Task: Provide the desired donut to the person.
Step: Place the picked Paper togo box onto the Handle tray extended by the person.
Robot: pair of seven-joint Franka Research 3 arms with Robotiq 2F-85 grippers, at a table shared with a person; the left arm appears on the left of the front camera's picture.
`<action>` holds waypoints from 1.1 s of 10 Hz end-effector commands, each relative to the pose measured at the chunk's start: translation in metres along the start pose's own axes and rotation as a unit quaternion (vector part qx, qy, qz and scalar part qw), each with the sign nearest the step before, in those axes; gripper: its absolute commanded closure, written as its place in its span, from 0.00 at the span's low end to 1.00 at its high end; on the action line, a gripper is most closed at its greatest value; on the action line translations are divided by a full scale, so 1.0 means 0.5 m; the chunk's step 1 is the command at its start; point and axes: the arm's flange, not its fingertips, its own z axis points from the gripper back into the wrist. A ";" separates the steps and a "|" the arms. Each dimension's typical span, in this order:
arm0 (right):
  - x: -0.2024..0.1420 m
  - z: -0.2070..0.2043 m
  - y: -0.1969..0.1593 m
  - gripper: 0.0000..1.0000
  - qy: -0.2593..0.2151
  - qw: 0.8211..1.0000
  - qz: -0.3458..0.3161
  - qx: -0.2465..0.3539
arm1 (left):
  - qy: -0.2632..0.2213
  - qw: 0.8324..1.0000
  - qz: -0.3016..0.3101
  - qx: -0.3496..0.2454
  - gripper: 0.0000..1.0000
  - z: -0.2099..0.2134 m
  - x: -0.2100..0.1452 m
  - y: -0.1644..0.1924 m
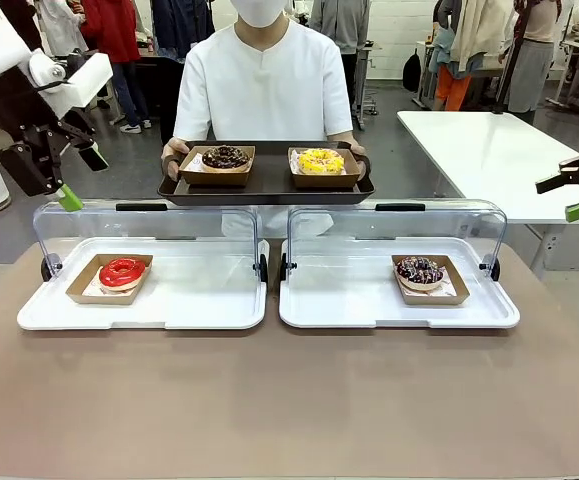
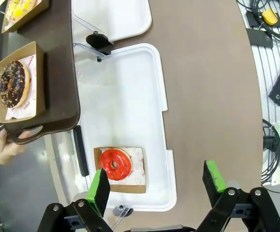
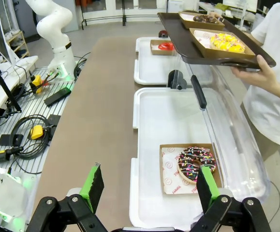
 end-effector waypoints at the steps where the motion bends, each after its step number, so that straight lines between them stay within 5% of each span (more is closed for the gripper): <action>1: 0.003 0.000 -0.004 0.00 -0.004 1.000 -0.002 -0.003 | 0.003 1.000 0.000 0.003 0.00 0.005 -0.002 0.000; 5: 0.003 0.000 -0.004 0.00 -0.004 1.000 -0.002 -0.003 | 0.000 1.000 0.000 0.000 0.00 0.000 0.000 0.000; 8: 0.003 0.000 -0.004 0.00 -0.004 1.000 -0.002 -0.003 | -0.148 0.988 0.044 0.010 0.00 0.061 -0.177 -0.007; 11: 0.003 0.000 -0.004 0.00 -0.004 1.000 -0.002 -0.003 | -0.288 0.955 0.070 0.003 0.00 0.086 -0.369 -0.044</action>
